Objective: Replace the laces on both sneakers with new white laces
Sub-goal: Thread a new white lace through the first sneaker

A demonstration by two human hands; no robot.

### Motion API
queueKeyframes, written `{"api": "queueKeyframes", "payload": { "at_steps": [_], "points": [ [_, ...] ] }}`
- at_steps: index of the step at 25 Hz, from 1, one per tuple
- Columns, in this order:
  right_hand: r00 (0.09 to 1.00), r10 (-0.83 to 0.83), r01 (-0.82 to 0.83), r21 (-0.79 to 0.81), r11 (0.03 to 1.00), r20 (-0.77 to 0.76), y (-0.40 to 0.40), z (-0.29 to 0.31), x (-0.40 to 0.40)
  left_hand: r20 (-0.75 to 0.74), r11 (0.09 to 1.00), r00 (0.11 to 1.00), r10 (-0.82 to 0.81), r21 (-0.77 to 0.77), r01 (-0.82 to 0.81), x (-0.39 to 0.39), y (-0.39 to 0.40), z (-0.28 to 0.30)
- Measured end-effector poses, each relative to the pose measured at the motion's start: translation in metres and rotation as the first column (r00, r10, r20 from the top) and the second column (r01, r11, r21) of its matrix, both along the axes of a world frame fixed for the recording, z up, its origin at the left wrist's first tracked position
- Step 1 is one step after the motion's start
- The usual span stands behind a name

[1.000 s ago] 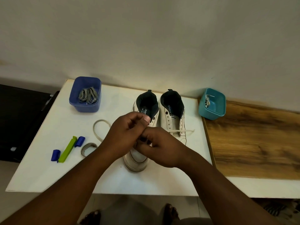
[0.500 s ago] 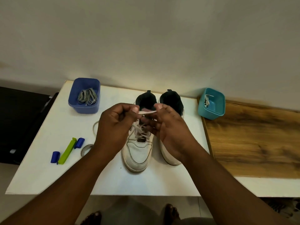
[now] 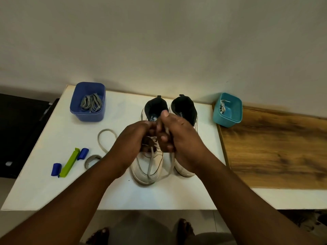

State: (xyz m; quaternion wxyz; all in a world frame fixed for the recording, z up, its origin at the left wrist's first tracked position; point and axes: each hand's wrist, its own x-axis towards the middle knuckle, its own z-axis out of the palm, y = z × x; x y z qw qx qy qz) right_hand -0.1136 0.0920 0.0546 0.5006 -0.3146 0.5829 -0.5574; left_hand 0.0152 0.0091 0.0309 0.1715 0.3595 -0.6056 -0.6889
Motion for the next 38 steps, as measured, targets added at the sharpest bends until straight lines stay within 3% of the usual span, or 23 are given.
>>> {"api": "queueKeyframes", "payload": {
  "at_steps": [3,6,8,10,13,17,19,20,22,23,26,30,33,38],
  "points": [
    [0.968,0.25,-0.25,0.005,0.968,-0.01,0.003,-0.004,0.005,-0.065,0.985,0.997,-0.031,0.17,0.041,0.003,0.0,0.0],
    [0.967,0.247,-0.241,0.075,0.968,-0.068,0.003,-0.004,0.004,-0.146,0.959,0.973,0.181,0.246,-0.141,0.002,-0.005,-0.006],
    [0.983,0.049,-0.03,0.109,0.994,-0.178,0.002,-0.006,0.004,-0.04,0.971,0.971,0.237,-0.025,-0.238,0.002,-0.009,-0.009],
    [0.931,-0.172,0.201,0.059,0.978,-0.322,0.0,-0.013,0.001,-0.009,0.948,0.985,0.171,-0.273,-0.167,0.002,-0.005,-0.009],
    [0.923,-0.182,0.176,-0.049,0.983,-0.34,-0.002,-0.02,-0.004,-0.03,0.959,0.999,0.026,-0.283,-0.034,-0.002,0.005,-0.009],
    [0.916,-0.166,0.129,-0.124,0.984,-0.365,-0.004,-0.024,-0.001,-0.035,0.958,0.999,-0.029,-0.287,0.018,-0.001,0.003,-0.013],
    [0.931,-0.275,0.248,-0.139,0.959,-0.241,-0.004,-0.019,-0.003,-0.016,0.94,0.997,0.081,-0.33,-0.082,-0.001,0.001,-0.015],
    [0.93,-0.335,0.315,-0.138,0.939,-0.152,-0.003,-0.016,-0.006,-0.006,0.912,0.973,0.23,-0.347,-0.217,0.0,-0.004,-0.018],
    [0.901,-0.432,0.427,-0.116,0.897,-0.023,-0.003,-0.01,-0.013,0.022,0.821,0.868,0.496,-0.337,-0.46,0.004,-0.017,-0.026],
    [0.88,-0.474,0.469,-0.098,0.878,-0.026,-0.003,-0.01,-0.015,0.056,0.799,0.842,0.537,-0.353,-0.486,0.006,-0.022,-0.03],
    [0.833,-0.515,0.519,-0.04,0.854,-0.203,-0.006,-0.017,-0.014,0.152,0.82,0.88,0.451,-0.459,-0.341,0.005,-0.022,-0.041],
    [0.787,-0.396,0.418,-0.062,0.906,-0.473,-0.005,-0.029,-0.01,0.233,0.821,0.895,0.38,-0.531,-0.21,-0.003,-0.014,-0.045],
    [0.679,-0.3,0.326,-0.091,0.941,-0.67,-0.005,-0.039,-0.009,0.28,0.818,0.887,0.366,-0.551,-0.164,-0.008,-0.012,-0.047],
    [0.552,-0.174,0.231,-0.051,0.972,-0.816,-0.01,-0.06,-0.006,0.255,0.774,0.892,0.373,-0.615,-0.148,-0.009,-0.011,-0.049]
  ]
}}
